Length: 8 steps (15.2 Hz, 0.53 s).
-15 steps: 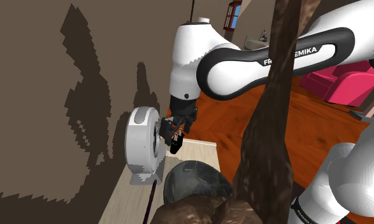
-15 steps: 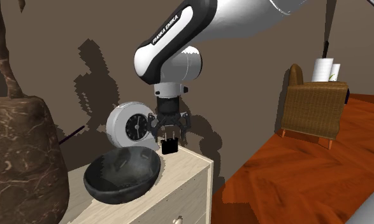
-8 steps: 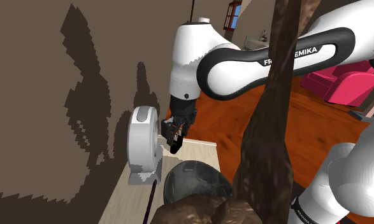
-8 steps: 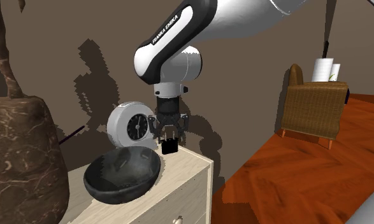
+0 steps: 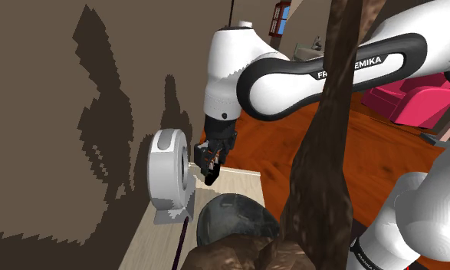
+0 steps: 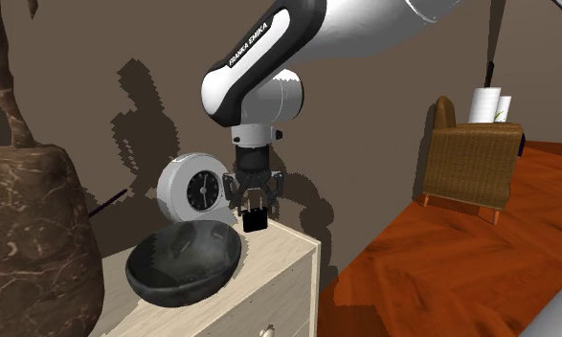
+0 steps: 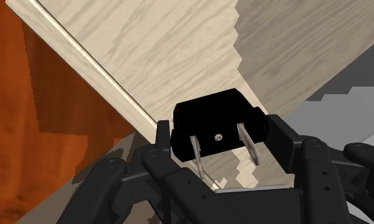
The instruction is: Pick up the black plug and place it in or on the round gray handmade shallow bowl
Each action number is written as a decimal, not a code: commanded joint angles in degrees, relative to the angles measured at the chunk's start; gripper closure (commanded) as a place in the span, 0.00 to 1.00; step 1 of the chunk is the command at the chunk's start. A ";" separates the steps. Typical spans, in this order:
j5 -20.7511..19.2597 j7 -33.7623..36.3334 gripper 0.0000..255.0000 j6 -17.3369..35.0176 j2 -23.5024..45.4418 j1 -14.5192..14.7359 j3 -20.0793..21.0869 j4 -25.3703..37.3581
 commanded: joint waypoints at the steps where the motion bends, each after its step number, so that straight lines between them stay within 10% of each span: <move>1: 0.09 -0.07 1.00 -0.73 -0.18 -0.01 -0.03 0.46; 8: 0.57 -0.49 1.00 -6.06 -1.40 -0.11 -0.29 4.67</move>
